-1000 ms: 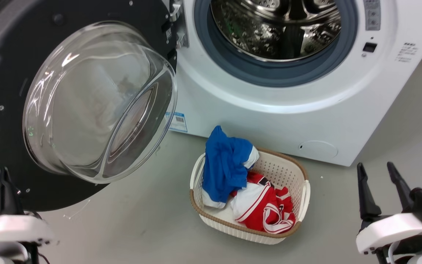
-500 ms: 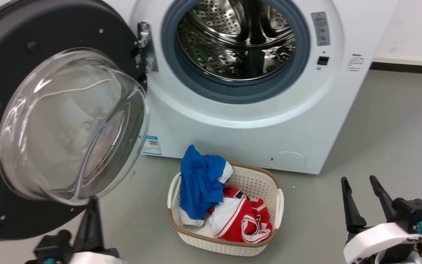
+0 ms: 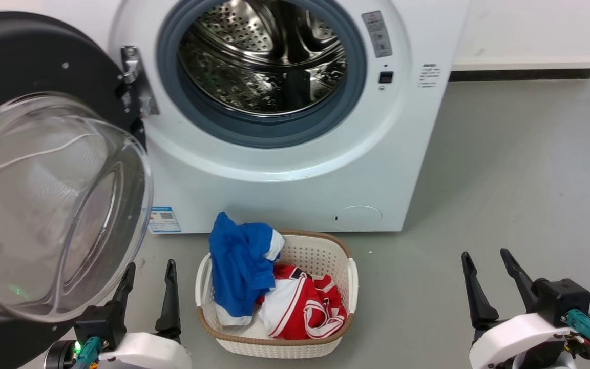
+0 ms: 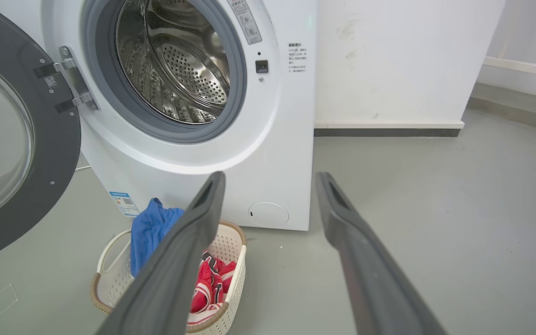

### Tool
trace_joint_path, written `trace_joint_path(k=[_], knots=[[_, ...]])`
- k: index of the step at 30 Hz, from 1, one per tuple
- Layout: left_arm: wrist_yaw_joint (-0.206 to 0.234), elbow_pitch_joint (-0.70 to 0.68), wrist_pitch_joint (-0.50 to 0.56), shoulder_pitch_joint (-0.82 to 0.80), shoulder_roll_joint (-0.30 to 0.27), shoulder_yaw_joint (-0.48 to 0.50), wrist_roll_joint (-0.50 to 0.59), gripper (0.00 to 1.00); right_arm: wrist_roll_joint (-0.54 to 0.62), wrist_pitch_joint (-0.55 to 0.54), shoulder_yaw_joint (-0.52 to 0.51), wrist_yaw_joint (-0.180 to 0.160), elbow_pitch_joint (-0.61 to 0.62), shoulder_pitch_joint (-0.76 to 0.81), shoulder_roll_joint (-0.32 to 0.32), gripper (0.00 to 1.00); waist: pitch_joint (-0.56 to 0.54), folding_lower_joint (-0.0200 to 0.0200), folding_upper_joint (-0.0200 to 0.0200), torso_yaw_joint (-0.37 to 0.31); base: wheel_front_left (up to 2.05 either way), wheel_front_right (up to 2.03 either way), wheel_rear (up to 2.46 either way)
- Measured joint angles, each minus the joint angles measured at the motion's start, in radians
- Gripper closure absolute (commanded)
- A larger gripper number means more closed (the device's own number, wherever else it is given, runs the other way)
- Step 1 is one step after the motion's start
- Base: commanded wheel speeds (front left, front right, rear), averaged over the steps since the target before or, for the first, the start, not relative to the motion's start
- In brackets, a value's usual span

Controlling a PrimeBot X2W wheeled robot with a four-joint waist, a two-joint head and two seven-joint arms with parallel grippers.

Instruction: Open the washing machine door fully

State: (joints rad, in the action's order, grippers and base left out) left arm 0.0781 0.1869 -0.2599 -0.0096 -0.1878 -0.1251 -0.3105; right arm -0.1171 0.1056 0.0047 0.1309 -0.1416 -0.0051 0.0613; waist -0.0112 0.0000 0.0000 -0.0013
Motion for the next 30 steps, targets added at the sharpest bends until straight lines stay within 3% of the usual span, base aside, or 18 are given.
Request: trace_joint_path(k=[11, 30], knots=[[0.001, 0.046, 0.012, -0.037, -0.023, -0.005, 0.001, 0.00, -0.010, 0.015, 0.026, 0.000, -0.020, -0.010, 0.003, 0.00, 0.008, 0.0000, 0.0000, -0.067, 0.00, 0.00, 0.00], [-0.001, 0.067, 0.014, -0.077, -0.030, -0.014, -0.011, 0.00, -0.009, 0.028, 0.037, 0.000, -0.018, -0.042, 0.009, 0.00, 0.049, 0.0000, 0.0000, -0.079, 0.00, 0.00, 0.00]])
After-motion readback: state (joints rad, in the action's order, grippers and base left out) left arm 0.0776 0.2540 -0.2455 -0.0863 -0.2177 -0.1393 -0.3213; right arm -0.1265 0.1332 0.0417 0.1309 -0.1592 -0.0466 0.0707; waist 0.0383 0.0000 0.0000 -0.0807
